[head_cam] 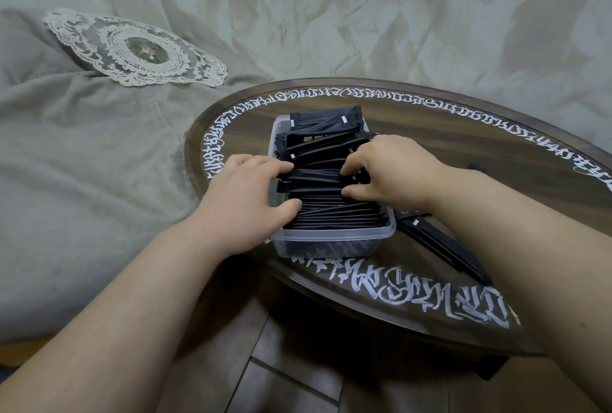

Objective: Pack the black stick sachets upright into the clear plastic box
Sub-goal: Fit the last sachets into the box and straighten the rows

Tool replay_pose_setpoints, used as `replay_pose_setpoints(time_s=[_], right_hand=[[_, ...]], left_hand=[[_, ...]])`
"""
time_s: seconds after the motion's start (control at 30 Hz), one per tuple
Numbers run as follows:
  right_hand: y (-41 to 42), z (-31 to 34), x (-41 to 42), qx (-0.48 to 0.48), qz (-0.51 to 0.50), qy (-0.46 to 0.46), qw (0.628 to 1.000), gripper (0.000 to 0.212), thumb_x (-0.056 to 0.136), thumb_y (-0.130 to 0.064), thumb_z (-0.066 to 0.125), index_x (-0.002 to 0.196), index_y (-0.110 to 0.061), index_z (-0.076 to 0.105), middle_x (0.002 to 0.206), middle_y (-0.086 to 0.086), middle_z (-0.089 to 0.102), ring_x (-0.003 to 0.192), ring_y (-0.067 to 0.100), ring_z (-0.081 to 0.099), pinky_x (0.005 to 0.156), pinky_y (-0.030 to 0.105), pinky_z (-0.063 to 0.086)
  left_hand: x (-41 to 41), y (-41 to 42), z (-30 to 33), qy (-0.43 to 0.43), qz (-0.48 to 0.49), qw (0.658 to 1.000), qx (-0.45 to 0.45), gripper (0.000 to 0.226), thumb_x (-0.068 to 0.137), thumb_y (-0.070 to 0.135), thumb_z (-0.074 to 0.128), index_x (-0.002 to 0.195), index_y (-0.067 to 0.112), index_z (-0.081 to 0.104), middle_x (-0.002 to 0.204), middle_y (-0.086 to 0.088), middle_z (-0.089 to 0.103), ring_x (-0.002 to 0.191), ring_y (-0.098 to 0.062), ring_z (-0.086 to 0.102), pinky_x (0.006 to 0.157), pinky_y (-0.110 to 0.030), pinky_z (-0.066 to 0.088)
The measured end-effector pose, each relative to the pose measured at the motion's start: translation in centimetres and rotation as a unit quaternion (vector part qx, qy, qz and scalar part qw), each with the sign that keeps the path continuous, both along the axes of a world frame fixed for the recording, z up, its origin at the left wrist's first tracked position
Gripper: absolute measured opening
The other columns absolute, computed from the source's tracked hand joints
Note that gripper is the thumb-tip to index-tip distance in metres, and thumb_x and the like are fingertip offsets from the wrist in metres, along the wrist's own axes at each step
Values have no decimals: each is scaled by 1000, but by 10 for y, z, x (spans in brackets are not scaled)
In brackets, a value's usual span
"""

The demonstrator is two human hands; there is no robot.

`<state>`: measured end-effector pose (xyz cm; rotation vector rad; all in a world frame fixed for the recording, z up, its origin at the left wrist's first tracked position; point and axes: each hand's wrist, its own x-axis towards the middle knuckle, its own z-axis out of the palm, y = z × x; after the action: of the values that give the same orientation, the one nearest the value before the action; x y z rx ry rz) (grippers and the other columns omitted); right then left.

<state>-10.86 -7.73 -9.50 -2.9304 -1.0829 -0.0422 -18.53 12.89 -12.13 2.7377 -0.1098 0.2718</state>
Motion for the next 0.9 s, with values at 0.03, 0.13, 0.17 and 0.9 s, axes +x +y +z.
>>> replay_pose_setpoints(time_s=[0.03,0.13,0.17,0.9], right_hand=[[0,-1,0,1,5,-18,1000,33,88,-44,58,115,-27,65,101,-4,68,99,20,57,84,37,48],[0,-5,0,14,10,-50,999,28,89,-28,53,113,-26,66,100,-1,69,98,24,59,81,38,49],[0,-5,0,21,10,-47,999,29,89,-26,53,115,-26,66,102,-1,69,100,24,58,83,38,48],[-32,-19,-38,155,-22,9,988,27,96,-36,48,113,-28,67,100,-12,64,94,15,46,77,30,40]], left_hand=[[0,0,0,1,-1,1000,-1,58,83,46,62,138,30,48,138,13,50,132,-16,29,109,-37,30],[-1,0,1,-2,-2,1000,-5,58,83,45,62,138,31,47,138,14,49,133,-16,28,108,-35,29],[-1,0,1,-4,-2,1000,-7,58,84,44,63,138,31,47,138,14,49,133,-16,29,107,-34,29],[-6,2,5,-21,-66,996,-64,16,90,27,61,97,39,70,90,25,56,106,1,42,87,-19,31]])
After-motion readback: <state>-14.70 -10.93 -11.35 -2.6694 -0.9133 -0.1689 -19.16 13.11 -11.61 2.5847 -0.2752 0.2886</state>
